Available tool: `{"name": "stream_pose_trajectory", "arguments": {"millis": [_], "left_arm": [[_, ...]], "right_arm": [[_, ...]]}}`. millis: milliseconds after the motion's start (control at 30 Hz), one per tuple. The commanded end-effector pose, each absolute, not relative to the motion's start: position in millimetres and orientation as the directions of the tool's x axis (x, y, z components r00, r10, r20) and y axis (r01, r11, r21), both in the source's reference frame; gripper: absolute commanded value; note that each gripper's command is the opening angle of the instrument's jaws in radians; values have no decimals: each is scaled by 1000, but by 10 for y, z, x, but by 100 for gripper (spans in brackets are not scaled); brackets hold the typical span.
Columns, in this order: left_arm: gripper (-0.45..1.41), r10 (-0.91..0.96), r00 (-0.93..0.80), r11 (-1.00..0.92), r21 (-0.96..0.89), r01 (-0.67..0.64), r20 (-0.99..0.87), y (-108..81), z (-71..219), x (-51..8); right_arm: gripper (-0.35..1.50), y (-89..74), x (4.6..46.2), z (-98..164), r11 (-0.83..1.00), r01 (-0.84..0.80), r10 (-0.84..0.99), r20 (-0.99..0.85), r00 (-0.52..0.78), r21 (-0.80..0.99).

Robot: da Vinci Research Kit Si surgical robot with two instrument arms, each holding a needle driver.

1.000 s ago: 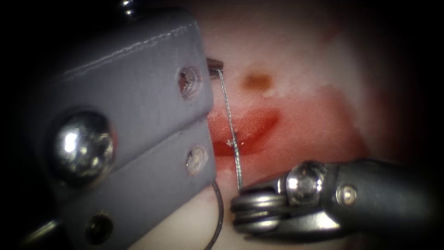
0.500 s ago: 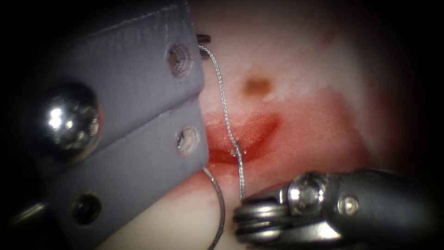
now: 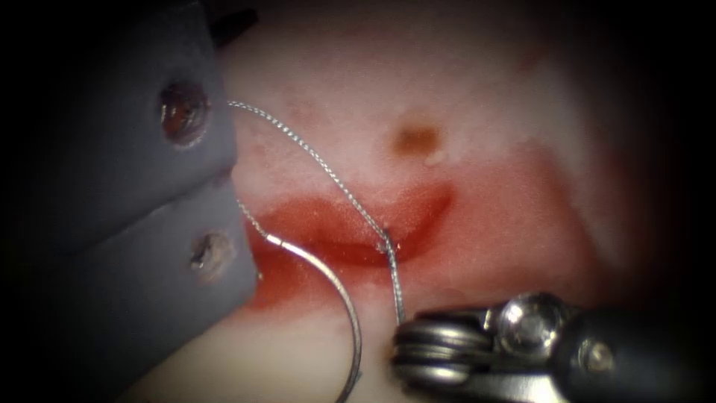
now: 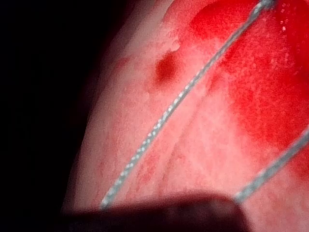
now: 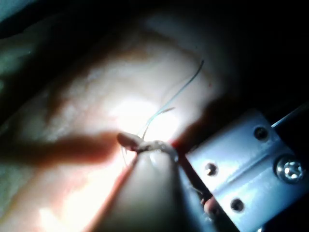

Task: Wound Closure
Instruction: Fix the suture looped into the knot.

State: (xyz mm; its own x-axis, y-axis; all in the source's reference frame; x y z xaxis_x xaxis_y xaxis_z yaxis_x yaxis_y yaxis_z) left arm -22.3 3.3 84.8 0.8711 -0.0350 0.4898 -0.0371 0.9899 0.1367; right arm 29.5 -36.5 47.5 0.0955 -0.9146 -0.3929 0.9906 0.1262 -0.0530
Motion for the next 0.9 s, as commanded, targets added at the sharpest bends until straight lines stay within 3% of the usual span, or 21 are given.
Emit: {"name": "stream_pose_trajectory", "arguments": {"millis": [33, 67, 100, 267, 500, 567, 600, 667, 733, 833, 900], "left_arm": [[96, -29, 855, 989, 138, -51, 519, 46, 844, -220], [93, -17, 844, 990, 126, -61, 536, 47, 844, -218], [93, -33, 831, 993, 116, -38, 555, 49, 844, -215], [91, -49, 770, 990, 131, -45, 637, 54, 847, -209], [84, -328, 745, 927, 350, 135, 581, 49, 850, -212], [76, -349, 744, 917, 372, 146, 569, 48, 852, -212], [73, -357, 746, 913, 378, 153, 561, 48, 854, -212], [62, -377, 743, 901, 405, 156, 554, 49, 860, -213], [36, -401, 736, 895, 406, 186, 546, 53, 862, -212], [37, -400, 739, 902, 376, 212, 542, 58, 865, -208], [24, -411, 737, 899, 370, 233, 536, 60, 866, -204]], "right_arm": [[-8, -344, 298, 452, 185, 976, -927, -350, 133, -119], [-28, -341, 295, 448, 200, 971, -931, -335, 147, -128], [-35, -338, 291, 444, 207, 969, -934, -320, 155, -134], [-35, -332, 271, 443, 250, 957, -941, -272, 203, -149], [-27, -335, 277, 447, 314, 940, -923, -276, 269, -135], [-33, -336, 278, 447, 315, 939, -923, -275, 270, -135], [-13, -337, 280, 448, 322, 937, -921, -275, 277, -133], [61, -337, 285, 448, 439, 893, -871, -288, 397, -97], [78, -337, 287, 447, 472, 877, -854, -292, 431, -85], [91, -335, 287, 442, 487, 869, -849, -283, 447, -88], [96, -332, 286, 438, 491, 866, -848, -277, 451, -92]]}}
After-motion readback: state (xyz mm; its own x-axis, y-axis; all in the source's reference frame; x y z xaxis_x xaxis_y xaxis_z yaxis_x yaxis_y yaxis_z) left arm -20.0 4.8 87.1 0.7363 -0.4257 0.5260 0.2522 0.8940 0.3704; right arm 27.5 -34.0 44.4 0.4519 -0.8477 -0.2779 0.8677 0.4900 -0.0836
